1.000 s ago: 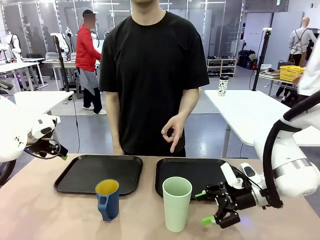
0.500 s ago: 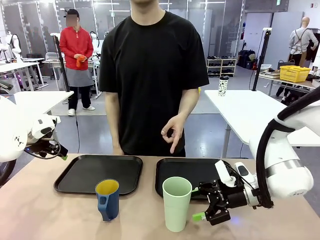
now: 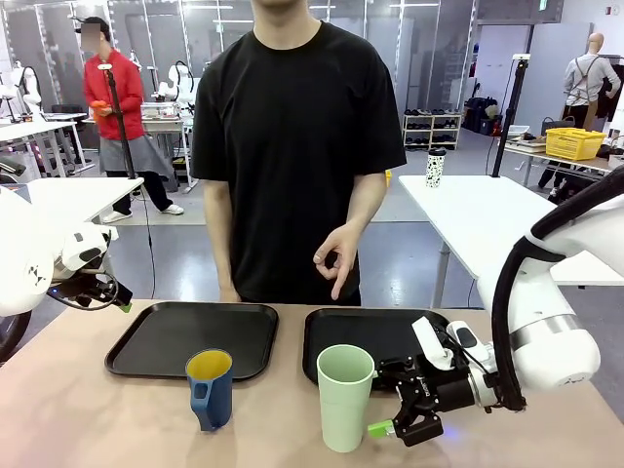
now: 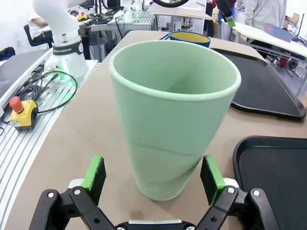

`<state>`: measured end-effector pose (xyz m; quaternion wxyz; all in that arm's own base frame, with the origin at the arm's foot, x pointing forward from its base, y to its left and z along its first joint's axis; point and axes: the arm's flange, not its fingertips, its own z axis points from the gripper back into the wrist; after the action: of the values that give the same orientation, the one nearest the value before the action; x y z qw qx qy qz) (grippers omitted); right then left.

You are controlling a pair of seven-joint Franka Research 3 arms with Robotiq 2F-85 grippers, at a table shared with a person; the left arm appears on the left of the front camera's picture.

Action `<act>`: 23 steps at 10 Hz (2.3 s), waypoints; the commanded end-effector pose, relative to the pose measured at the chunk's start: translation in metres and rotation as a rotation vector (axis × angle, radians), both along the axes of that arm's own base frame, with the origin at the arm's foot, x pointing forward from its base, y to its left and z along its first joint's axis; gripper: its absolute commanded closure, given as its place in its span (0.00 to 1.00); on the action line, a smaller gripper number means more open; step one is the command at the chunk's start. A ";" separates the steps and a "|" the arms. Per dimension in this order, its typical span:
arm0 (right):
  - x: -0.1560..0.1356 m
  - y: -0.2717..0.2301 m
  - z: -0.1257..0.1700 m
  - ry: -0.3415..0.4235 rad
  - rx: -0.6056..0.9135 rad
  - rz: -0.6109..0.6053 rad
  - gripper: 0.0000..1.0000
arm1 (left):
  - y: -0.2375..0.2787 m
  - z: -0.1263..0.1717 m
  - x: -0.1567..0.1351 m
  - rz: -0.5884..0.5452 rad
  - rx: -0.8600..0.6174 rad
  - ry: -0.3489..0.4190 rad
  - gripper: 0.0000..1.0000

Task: Sort and store the cups by type.
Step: Pick up the Reusable plastic cup.

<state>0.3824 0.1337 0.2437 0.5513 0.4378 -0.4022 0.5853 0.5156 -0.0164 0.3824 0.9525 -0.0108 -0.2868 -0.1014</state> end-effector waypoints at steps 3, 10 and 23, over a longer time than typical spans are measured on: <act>0.004 0.015 -0.015 -0.039 0.066 0.000 0.00 | 0.000 0.001 0.000 -0.001 0.000 -0.001 0.00; 0.004 0.039 -0.036 0.012 0.107 0.024 0.00 | 0.000 0.001 0.000 -0.001 0.000 -0.001 0.00; 0.007 0.059 -0.058 0.065 0.168 0.027 0.00 | 0.000 0.001 0.000 -0.001 0.000 -0.001 0.00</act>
<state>0.4000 0.1894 0.2079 0.5295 0.5109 -0.4045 0.5431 0.5156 -0.0164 0.3823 0.9526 -0.0108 -0.2868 -0.1015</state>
